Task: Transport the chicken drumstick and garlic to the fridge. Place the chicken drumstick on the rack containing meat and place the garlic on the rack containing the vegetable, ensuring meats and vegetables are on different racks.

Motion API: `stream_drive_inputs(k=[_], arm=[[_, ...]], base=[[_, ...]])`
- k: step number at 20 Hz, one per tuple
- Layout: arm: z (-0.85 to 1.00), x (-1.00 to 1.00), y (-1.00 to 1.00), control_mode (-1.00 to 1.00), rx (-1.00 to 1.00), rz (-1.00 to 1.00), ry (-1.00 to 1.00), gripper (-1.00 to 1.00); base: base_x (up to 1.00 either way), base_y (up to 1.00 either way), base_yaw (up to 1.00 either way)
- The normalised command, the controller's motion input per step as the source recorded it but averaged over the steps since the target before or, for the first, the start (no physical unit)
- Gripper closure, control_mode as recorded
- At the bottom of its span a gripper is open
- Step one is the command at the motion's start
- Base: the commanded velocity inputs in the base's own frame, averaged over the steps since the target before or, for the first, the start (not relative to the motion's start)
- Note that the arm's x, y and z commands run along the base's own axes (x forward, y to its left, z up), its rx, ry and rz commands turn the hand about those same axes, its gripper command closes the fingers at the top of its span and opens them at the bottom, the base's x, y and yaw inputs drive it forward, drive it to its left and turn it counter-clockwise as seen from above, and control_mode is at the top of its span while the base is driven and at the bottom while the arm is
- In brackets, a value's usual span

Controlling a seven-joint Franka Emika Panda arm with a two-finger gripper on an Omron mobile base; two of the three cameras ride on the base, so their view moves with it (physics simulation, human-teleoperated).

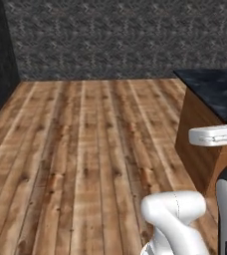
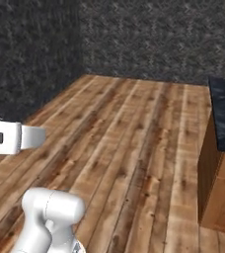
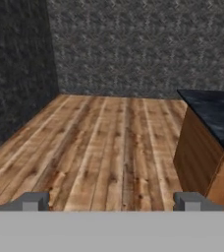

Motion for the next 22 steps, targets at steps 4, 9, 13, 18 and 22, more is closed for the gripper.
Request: stream_drive_inputs(k=[4, 9, 13, 18, 22], arm=[[0.00, 0.00, 0.00, 1.00, 0.00, 0.00, 0.00, -1.00], [0.00, 0.00, 0.00, 1.00, 0.00, 0.00, 0.00, -1.00], [0.00, 0.00, 0.00, 1.00, 0.00, 0.00, 0.00, -1.00], [0.00, 0.00, 0.00, 1.00, 0.00, 0.00, 0.00, -1.00], [0.00, 0.00, 0.00, 1.00, 0.00, 0.00, 0.00, -1.00]], base=[[1.00, -0.10, -0.08], [1.00, -0.02, -0.04], [1.00, 0.00, -0.01], [1.00, 0.00, 0.00], [1.00, 0.00, 0.00]])
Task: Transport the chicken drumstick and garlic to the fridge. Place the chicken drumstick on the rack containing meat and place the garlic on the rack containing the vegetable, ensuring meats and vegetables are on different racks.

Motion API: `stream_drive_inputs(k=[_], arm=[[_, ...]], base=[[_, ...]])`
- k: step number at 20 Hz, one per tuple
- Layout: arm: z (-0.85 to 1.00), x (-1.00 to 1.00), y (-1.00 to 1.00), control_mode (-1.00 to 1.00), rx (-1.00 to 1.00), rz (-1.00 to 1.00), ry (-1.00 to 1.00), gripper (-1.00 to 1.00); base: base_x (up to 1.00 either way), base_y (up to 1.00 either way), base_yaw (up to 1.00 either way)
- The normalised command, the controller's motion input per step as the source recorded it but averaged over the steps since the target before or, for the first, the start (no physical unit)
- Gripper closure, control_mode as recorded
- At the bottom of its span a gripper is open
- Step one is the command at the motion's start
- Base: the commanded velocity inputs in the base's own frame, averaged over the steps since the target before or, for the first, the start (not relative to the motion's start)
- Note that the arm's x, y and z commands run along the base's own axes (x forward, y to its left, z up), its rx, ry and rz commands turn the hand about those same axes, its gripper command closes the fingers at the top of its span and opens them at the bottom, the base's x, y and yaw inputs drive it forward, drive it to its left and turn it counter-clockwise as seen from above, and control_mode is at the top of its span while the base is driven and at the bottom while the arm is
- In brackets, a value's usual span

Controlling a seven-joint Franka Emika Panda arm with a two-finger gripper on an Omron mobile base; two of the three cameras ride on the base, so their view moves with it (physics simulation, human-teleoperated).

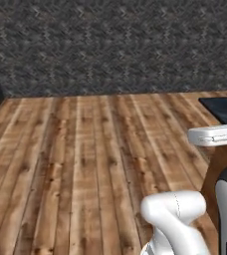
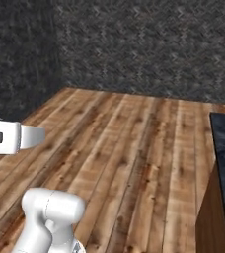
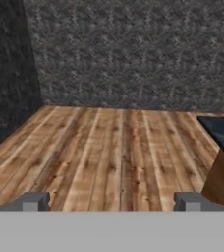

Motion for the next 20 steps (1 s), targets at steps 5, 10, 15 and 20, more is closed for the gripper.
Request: stream_drive_inputs(k=[5, 10, 15, 20], arm=[[0.00, 0.00, 0.00, 1.00, 0.00, 0.00, 0.00, -1.00], [0.00, 0.00, 0.00, 1.00, 0.00, 0.00, 0.00, -1.00], [0.00, 0.00, 0.00, 1.00, 0.00, 0.00, 0.00, -1.00], [0.00, 0.00, 0.00, 1.00, 0.00, 0.00, 0.00, -1.00]], base=[[1.00, 0.00, 0.00], [1.00, 0.00, -0.04], [1.00, 0.04, -0.29], [0.93, 0.35, -0.70]])
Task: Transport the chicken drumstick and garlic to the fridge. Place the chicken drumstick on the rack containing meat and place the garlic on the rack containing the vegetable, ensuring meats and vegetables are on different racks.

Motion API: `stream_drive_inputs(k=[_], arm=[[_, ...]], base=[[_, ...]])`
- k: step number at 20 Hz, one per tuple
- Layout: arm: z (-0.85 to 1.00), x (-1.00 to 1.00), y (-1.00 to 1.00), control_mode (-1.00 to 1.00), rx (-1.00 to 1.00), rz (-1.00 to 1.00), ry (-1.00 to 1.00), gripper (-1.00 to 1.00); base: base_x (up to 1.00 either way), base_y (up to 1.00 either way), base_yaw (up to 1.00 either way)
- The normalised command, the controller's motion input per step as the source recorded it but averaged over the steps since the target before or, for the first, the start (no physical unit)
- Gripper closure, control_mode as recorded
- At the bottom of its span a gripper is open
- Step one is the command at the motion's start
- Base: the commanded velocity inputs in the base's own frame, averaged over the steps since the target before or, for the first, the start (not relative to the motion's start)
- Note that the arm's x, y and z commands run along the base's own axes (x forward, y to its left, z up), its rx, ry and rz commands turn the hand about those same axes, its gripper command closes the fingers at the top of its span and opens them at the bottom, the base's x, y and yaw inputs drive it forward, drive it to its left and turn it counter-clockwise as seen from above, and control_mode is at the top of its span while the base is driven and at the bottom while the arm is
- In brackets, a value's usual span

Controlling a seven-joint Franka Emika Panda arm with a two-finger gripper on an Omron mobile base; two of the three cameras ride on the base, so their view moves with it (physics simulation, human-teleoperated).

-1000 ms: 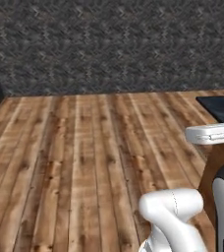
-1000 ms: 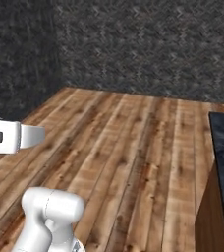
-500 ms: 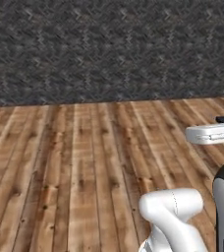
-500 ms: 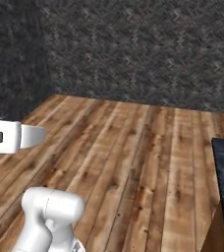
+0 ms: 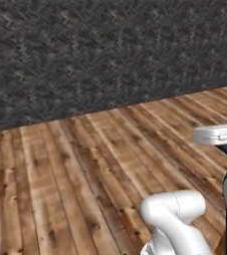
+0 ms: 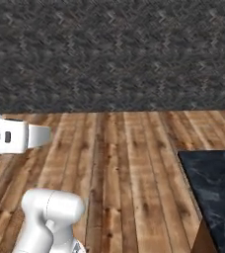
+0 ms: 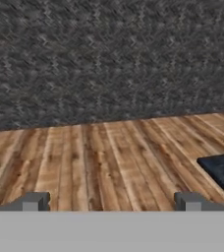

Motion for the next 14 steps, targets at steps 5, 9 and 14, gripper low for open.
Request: stream_drive_inputs(k=[5, 9, 14], arm=[[0.00, 0.00, 0.00, 1.00, 0.00, 0.00, 0.00, -1.00], [0.00, 0.00, 0.00, 1.00, 0.00, 0.00, 0.00, -1.00], [0.00, 0.00, 0.00, 1.00, 0.00, 0.00, 0.00, -1.00]], base=[[0.64, 0.51, -0.86], [0.59, 0.49, -0.88], [0.70, 0.63, -0.82]])
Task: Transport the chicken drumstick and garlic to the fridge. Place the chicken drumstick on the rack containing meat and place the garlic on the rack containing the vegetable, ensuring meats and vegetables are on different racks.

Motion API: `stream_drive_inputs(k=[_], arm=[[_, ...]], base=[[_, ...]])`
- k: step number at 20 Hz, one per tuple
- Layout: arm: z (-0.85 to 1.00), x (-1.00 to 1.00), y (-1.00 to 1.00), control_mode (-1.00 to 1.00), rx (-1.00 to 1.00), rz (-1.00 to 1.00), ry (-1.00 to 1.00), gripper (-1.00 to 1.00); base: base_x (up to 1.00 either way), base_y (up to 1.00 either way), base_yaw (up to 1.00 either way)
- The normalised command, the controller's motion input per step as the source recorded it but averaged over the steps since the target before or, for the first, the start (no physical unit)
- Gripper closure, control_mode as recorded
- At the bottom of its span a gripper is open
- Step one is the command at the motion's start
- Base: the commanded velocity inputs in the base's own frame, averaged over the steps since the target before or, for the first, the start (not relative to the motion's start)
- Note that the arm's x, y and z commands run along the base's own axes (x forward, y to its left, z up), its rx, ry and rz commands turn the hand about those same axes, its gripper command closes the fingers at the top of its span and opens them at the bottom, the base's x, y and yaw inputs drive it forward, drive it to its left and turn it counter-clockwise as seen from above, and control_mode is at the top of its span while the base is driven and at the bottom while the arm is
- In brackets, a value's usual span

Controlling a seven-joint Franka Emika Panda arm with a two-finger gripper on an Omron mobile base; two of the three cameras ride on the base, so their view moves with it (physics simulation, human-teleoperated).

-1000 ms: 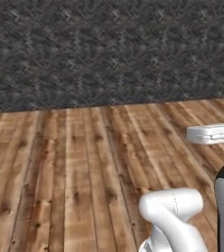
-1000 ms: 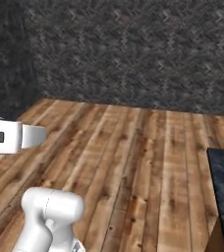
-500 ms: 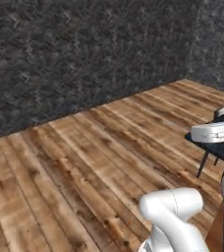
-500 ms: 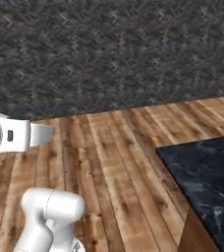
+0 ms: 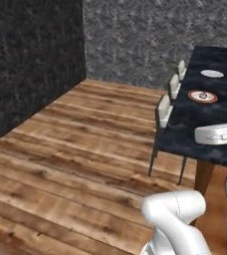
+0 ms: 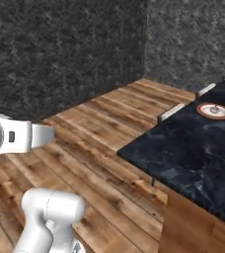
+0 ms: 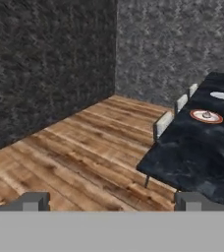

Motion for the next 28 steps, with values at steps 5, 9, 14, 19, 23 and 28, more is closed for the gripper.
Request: stream_drive_inputs(k=[5, 9, 14, 19, 23, 28], arm=[[0.00, 0.00, 0.00, 1.00, 0.00, 0.00, 0.00, -1.00], [0.00, 0.00, 0.00, 1.00, 0.00, 0.00, 0.00, -1.00], [0.00, 0.00, 0.00, 1.00, 0.00, 0.00, 0.00, -1.00], [0.00, 0.00, 0.00, 1.00, 0.00, 0.00, 0.00, -1.00], [0.00, 0.00, 0.00, 1.00, 0.00, 0.00, 0.00, -1.00], [0.00, 0.00, 0.00, 1.00, 0.00, 0.00, 0.00, -1.00]], base=[[0.55, 0.99, -0.63], [0.39, 1.00, -0.50], [0.41, 1.00, -0.45], [0.48, 1.00, -0.47], [0.65, 1.00, -0.53], [0.74, 1.00, -0.50]])
